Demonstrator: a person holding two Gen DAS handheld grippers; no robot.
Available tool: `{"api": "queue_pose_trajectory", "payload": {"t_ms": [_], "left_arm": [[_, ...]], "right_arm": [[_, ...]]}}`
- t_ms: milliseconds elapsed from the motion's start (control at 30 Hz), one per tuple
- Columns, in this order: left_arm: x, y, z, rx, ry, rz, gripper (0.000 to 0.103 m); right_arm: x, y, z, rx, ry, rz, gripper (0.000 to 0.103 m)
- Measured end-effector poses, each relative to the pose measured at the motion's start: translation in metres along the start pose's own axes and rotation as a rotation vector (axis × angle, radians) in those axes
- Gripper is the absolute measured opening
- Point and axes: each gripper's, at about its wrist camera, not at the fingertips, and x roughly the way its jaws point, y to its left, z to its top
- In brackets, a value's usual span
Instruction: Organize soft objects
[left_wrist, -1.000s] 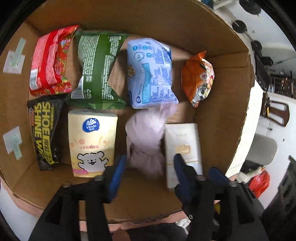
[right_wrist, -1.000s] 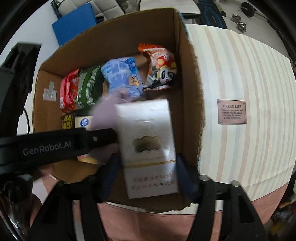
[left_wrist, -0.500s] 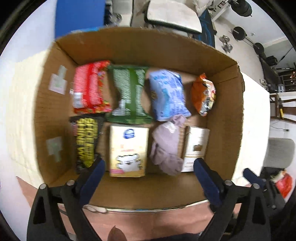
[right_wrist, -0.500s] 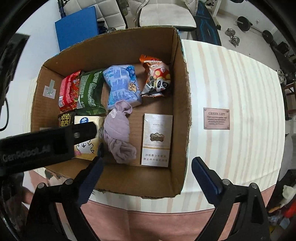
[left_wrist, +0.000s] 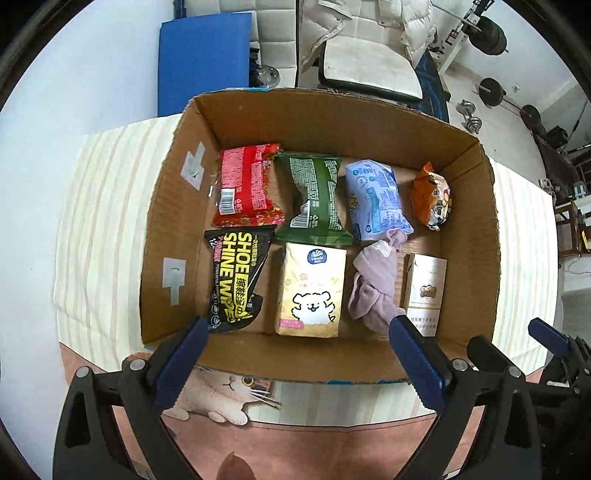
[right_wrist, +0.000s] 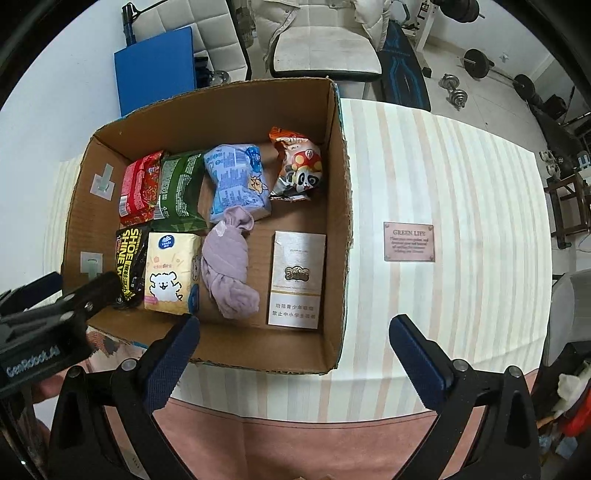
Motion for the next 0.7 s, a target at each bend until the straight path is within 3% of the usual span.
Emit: {"api": "queue_pose_trajectory", "payload": {"t_ms": [200,300,567,700], "left_arm": [[-0.022,0.001,-0.011,-0.018,-0.047,-0.018,0.101],[-0.052,-0.003,-0.022,-0.014,-0.114,-0.014,0.101],[-0.139,-0.02,-0.059,0.008,-0.276,-0.041,0.101],[-0.174,-0.03,-0.08,0.043,-0.349,-0.007,0.101]], "right_arm": [[-0.009,-0.003,-0.007,0.001,-0.025,0.016,0.103],[-0.026,-0.006,-0.013,-0.004,-0.059,0.027,0.103],[-0.115,-0.02,-0.049,-0.025,-0.221,0.068,0.103],[-0.159,-0.029,-0.073,-0.026,-0.298,0.061,0.103]]}}
